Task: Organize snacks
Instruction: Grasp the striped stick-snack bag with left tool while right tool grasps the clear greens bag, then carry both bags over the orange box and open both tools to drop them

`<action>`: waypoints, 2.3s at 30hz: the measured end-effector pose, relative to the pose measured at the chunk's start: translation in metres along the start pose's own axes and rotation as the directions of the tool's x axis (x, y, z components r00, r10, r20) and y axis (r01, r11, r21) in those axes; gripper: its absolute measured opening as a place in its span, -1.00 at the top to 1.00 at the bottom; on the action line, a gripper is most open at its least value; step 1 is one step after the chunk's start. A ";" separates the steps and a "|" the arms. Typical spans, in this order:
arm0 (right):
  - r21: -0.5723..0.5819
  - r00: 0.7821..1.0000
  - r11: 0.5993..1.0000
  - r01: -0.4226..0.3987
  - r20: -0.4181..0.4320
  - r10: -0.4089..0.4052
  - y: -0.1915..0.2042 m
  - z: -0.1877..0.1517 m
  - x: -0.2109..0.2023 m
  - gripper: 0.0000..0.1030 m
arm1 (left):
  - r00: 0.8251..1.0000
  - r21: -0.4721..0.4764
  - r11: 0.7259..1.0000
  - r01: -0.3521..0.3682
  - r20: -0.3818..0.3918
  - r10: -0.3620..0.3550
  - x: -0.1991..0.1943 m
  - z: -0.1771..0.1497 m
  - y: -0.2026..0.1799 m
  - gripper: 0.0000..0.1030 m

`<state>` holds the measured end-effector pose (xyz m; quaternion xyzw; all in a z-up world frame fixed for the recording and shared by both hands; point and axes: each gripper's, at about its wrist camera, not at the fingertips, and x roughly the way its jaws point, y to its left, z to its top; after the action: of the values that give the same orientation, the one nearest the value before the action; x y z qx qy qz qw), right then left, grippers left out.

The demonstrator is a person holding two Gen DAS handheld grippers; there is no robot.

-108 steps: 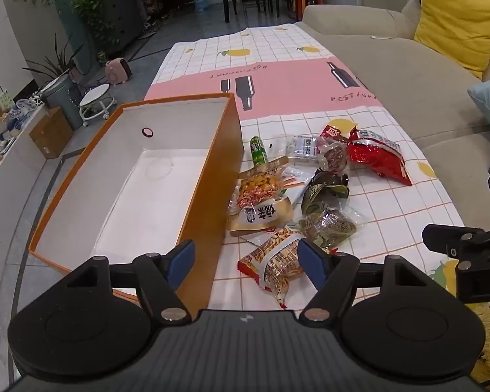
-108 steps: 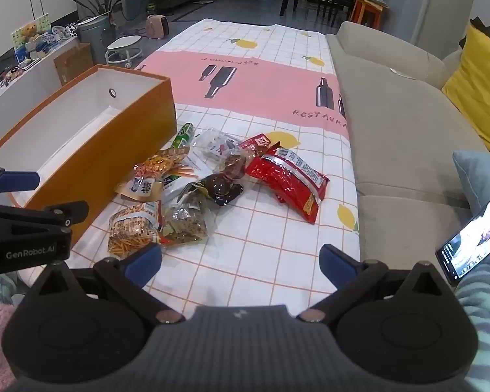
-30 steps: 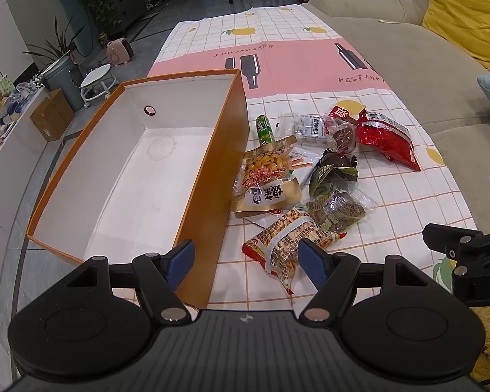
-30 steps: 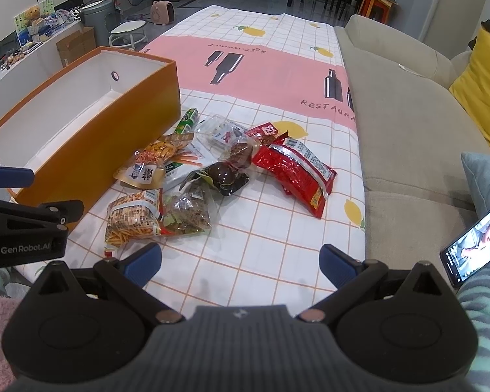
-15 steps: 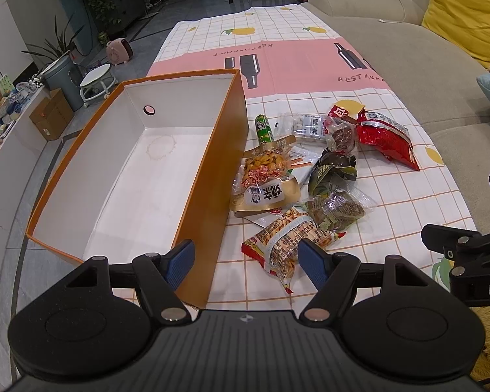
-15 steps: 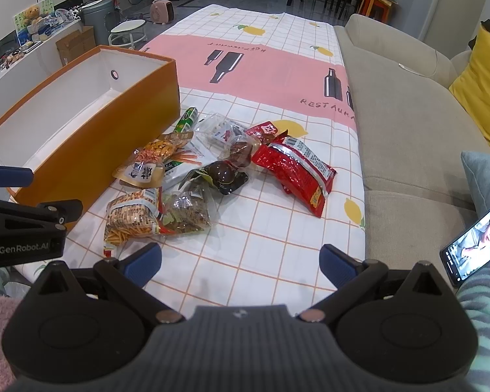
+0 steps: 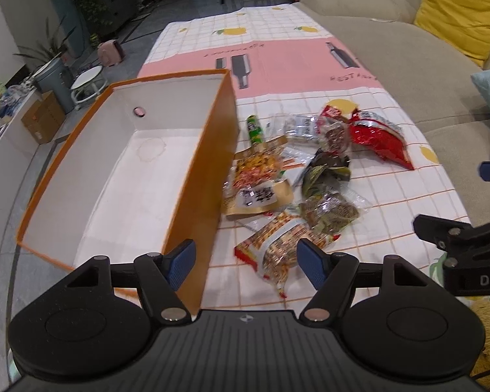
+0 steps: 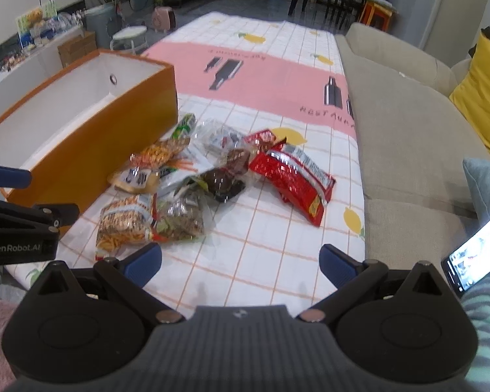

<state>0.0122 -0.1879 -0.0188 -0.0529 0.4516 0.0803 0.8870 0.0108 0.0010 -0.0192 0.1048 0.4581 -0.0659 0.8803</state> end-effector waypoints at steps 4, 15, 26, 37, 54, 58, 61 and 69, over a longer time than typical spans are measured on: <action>0.003 0.999 1.000 -0.011 0.035 0.011 -0.005 -0.002 0.008 -0.79 | 0.997 -0.007 0.997 0.082 0.006 -0.082 0.006 0.003 -0.001 -0.47; 0.140 0.979 0.970 -0.198 -0.022 0.203 -0.014 -0.001 0.051 -0.36 | 0.986 0.156 0.973 0.168 -0.040 -0.164 0.041 0.001 -0.013 -0.48; 0.166 0.964 0.955 -0.244 -0.067 0.258 0.006 0.012 0.095 -0.58 | 0.990 0.288 0.949 0.126 -0.098 -0.102 0.073 -0.010 -0.025 -0.55; 0.174 0.949 0.945 -0.278 -0.099 0.298 0.012 0.020 0.130 -0.47 | 0.991 0.343 0.934 0.100 -0.118 -0.063 0.093 -0.014 -0.033 -0.55; 0.198 0.943 0.946 -0.257 -0.163 0.290 0.003 0.007 0.131 0.08 | 0.996 0.375 0.927 0.031 -0.084 0.001 0.094 -0.021 -0.039 -0.22; 0.210 0.951 0.953 -0.216 -0.175 0.254 -0.008 0.000 0.121 0.08 | 0.996 0.374 0.927 0.002 -0.085 0.032 0.091 -0.022 -0.038 -0.17; 0.221 0.957 0.957 -0.188 -0.177 0.229 -0.018 -0.005 0.111 0.08 | 0.997 0.330 0.944 0.028 -0.076 -0.003 0.084 -0.018 -0.034 -0.11; 0.229 0.967 0.960 -0.161 -0.158 0.199 -0.026 -0.011 0.086 0.09 | 0.997 0.217 0.973 0.081 0.002 -0.083 0.051 -0.012 -0.024 -0.04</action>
<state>0.0582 -0.2074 -0.0945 0.0773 0.5387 0.1067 0.8321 0.0253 -0.0201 -0.0711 0.1806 0.4473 -0.1523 0.8626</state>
